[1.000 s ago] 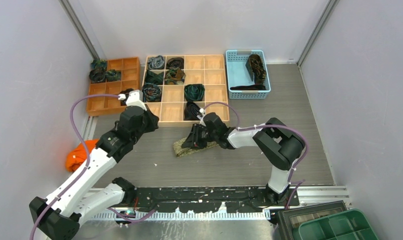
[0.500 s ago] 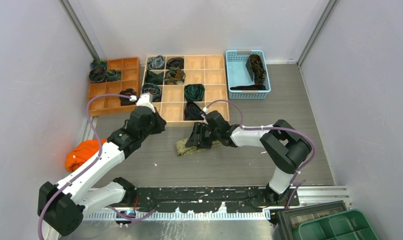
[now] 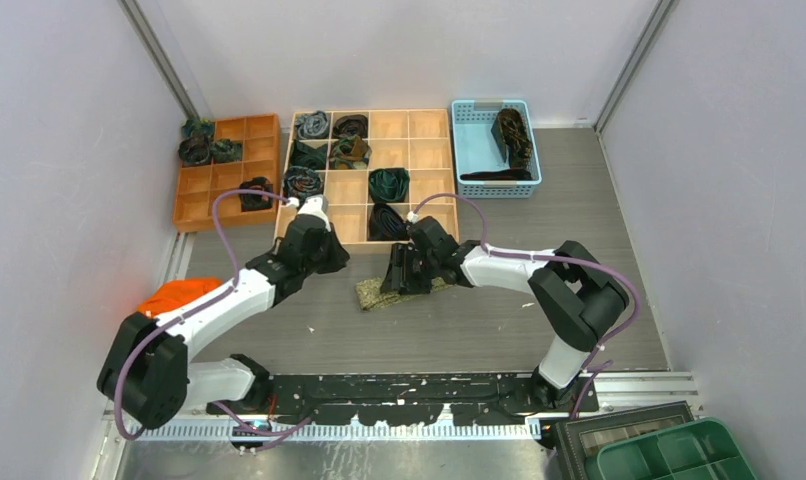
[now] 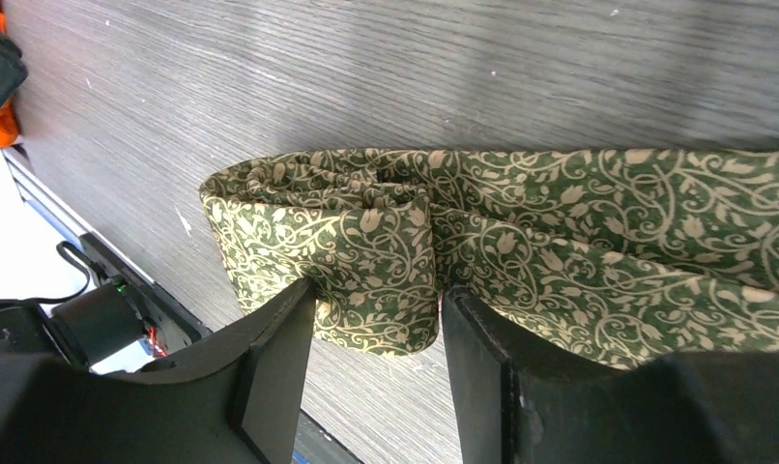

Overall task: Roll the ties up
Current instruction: Roll the tie at the center of the board.

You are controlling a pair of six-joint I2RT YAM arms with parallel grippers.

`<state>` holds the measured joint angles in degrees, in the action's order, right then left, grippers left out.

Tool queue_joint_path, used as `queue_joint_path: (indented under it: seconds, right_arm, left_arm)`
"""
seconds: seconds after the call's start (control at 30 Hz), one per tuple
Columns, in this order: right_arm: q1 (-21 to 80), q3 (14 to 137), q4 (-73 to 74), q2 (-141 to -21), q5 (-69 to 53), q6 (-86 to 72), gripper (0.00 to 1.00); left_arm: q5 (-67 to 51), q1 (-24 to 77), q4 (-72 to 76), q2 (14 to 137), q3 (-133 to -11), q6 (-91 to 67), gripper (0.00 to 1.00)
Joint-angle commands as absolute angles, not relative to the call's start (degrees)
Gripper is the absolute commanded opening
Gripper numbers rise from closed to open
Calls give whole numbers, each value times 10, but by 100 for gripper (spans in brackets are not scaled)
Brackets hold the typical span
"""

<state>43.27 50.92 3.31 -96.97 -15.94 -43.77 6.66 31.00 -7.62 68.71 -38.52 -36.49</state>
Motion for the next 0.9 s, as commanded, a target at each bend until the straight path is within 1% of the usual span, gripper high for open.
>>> queue_joint_path:
  seconds: [0.0,0.13,0.23,0.3,0.33,0.37,0.47,0.53,0.57,0.7,0.87]
  right_arm:
    - [432,536,61,-943,-136,-415,56]
    - [443,519,46,-875,-119,-421,58]
    - [464,520,101,-821,-69,-411,59]
    - [479,515,129,-797,-43,-409,57]
    - [485,509,135,-789,-38,-410,53]
    - [491,503,140,-784,-37,-412,47]
    - [510,484,137,-786,-34,-426,20]
    - [527,474,127,-794,-29,-434,6]
    - [536,471,121,-800,-23,-439,2]
    - [561,473,99,-845,-16,-448,1]
    - [568,483,79,-896,-5,-452,1]
  left_arm:
    - [29,309,23,726,-387,-358,0]
    - [13,309,57,774,-389,-345,0]
    - [3,308,83,812,-386,-340,0]
    - [-25,309,100,836,-385,-339,0]
    - [-34,308,109,847,-384,-339,0]
    - [-42,309,118,858,-383,-338,0]
    - [-59,308,137,886,-382,-337,0]
    - [-65,308,148,900,-380,-334,0]
    - [-71,308,154,906,-378,-333,0]
    - [-86,308,160,919,-372,-334,0]
    - [-109,309,174,912,-351,-344,0]
